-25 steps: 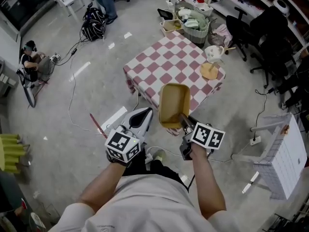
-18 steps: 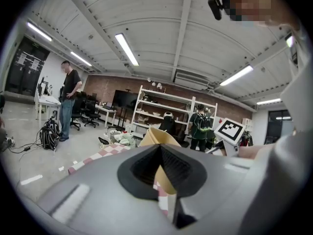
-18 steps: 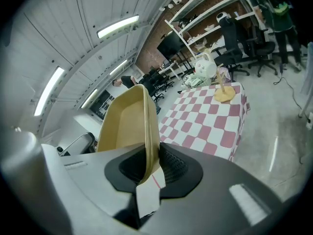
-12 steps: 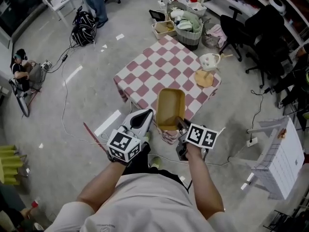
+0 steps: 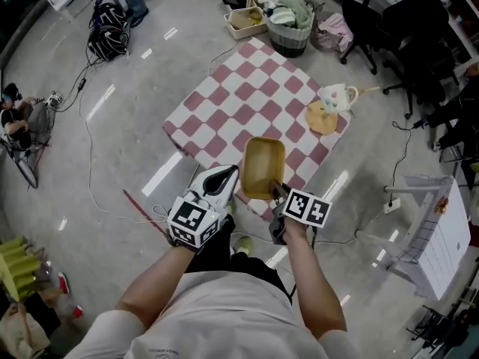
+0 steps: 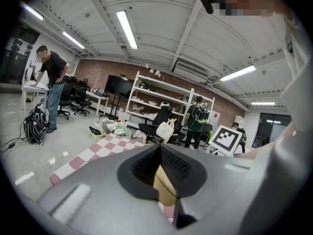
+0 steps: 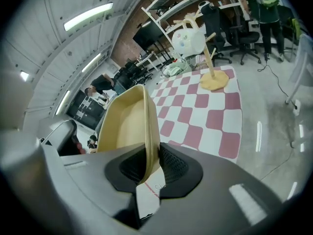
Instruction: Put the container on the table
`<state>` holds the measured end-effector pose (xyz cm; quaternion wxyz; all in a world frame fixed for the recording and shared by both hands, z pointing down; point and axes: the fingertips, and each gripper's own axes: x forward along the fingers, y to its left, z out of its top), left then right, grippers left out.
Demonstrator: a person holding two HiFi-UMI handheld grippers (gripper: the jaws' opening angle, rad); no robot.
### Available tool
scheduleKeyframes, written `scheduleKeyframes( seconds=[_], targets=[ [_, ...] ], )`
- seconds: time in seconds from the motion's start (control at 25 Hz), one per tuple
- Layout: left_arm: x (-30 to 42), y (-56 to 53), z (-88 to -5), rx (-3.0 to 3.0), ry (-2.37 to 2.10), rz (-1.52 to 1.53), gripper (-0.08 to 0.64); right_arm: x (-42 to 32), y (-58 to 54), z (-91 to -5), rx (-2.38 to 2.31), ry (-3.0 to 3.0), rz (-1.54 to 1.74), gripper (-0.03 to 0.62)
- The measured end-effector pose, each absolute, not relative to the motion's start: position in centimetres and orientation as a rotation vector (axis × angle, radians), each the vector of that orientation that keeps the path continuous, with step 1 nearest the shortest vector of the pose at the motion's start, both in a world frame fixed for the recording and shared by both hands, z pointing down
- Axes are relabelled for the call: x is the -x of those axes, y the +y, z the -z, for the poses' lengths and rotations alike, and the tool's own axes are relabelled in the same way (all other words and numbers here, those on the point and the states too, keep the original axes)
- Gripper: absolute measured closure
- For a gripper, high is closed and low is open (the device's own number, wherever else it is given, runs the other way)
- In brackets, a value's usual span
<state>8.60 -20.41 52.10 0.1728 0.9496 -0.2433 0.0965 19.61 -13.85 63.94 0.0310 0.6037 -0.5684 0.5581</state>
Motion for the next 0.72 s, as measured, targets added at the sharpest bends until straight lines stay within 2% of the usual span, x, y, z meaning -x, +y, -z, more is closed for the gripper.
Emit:
scheduleKeyframes(
  seconds=[0.72],
  targets=[
    [-12.3, -27.9, -64.8, -2.576, -0.563, -0.413, 0.555, -22.1, -19.9, -79.5, -1.926, -1.433, -1.895, 0.528]
  ],
)
